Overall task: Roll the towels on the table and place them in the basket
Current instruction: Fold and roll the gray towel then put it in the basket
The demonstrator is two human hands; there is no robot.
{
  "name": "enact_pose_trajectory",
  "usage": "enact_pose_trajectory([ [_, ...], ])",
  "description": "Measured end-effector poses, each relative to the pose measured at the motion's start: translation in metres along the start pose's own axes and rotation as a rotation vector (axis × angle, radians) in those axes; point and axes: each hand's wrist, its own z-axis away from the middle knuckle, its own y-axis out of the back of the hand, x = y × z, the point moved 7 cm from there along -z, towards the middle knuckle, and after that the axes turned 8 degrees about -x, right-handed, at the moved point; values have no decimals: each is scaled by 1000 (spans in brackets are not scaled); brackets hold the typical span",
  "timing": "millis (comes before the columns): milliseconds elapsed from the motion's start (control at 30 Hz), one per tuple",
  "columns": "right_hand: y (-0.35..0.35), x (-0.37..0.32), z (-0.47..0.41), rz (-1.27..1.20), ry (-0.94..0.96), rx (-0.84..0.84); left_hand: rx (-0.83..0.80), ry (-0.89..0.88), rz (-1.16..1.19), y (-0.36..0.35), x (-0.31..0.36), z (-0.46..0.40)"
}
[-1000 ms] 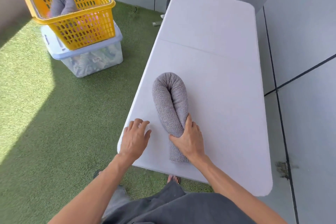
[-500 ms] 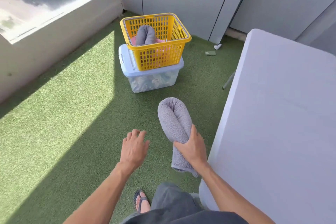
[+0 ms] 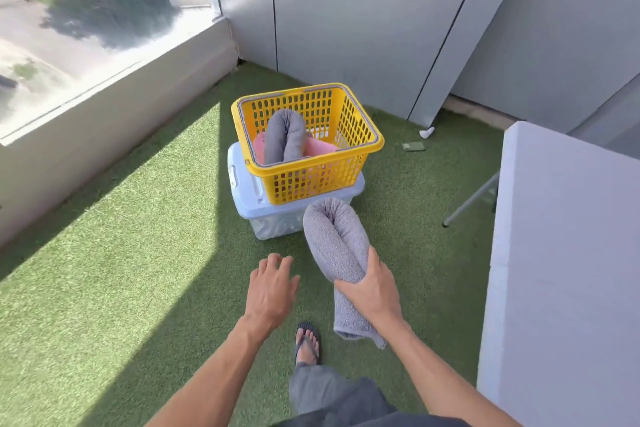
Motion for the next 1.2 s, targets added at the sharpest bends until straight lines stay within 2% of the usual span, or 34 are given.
enact_pose_trajectory([
  [200, 57, -47, -126, 23, 26, 44, 73, 23, 55, 45, 4, -129],
  [433, 81, -93, -258, 50, 35, 13, 101, 3, 40, 73, -16, -265],
  [700, 102, -124, -390, 94, -21, 2, 41, -29, 19, 103, -25, -411],
  [967, 111, -120, -508, 188, -61, -59, 43, 62, -6, 85, -30, -515],
  [1100, 88, -107, -571, 248, -32, -91, 54, 174, -10, 56, -44, -566],
  [1200, 61, -94, -609, 312, 12, -110, 1, 231, -21, 17, -62, -593],
])
